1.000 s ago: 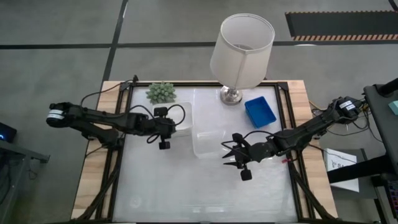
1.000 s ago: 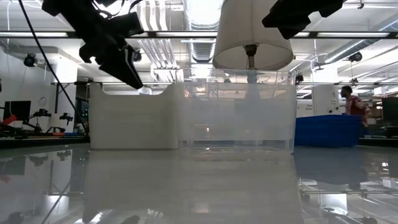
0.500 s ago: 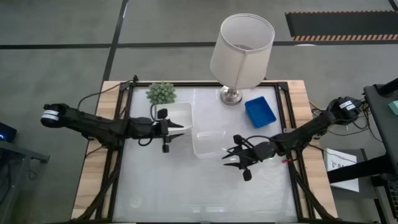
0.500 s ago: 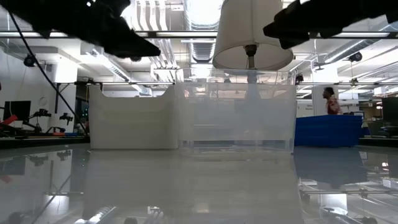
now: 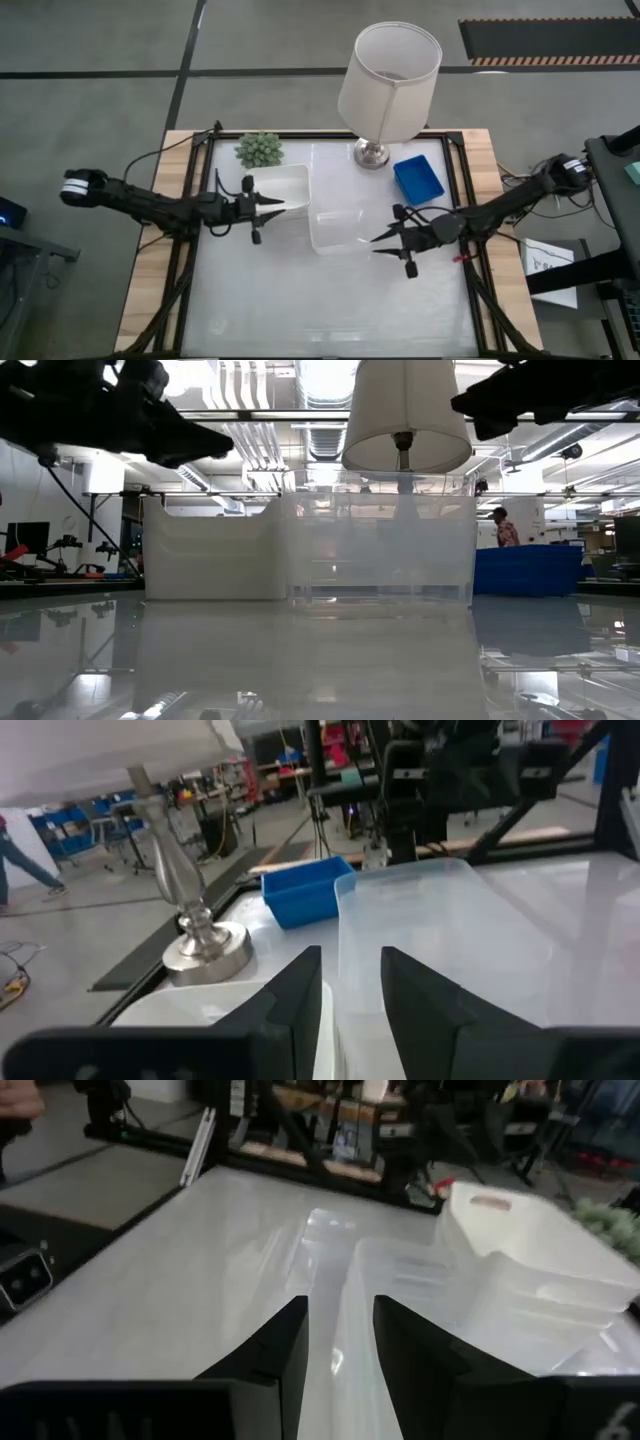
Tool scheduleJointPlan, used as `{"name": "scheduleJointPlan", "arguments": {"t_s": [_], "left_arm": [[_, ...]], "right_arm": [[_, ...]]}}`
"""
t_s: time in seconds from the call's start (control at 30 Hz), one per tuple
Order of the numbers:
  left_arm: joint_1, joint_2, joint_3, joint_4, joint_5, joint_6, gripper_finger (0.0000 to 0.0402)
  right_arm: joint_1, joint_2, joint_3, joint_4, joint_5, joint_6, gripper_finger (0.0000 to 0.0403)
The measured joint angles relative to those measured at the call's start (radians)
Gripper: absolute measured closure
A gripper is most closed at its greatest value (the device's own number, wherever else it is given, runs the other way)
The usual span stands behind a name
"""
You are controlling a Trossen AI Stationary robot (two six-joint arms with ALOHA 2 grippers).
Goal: Stack baskets by color
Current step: Return to Home Position
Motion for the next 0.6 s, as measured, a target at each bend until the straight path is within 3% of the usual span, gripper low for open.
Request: {"name": "scheduleJointPlan", "arguments": {"t_s": [0.6], "left_arm": [[0.001, -0.352, -0.187, -0.001, 0.046, 0.037, 0.0316]], "right_arm": [[-0.003, -0.339, -0.225, 0.111, 0.000, -0.110, 0.0296]]}}
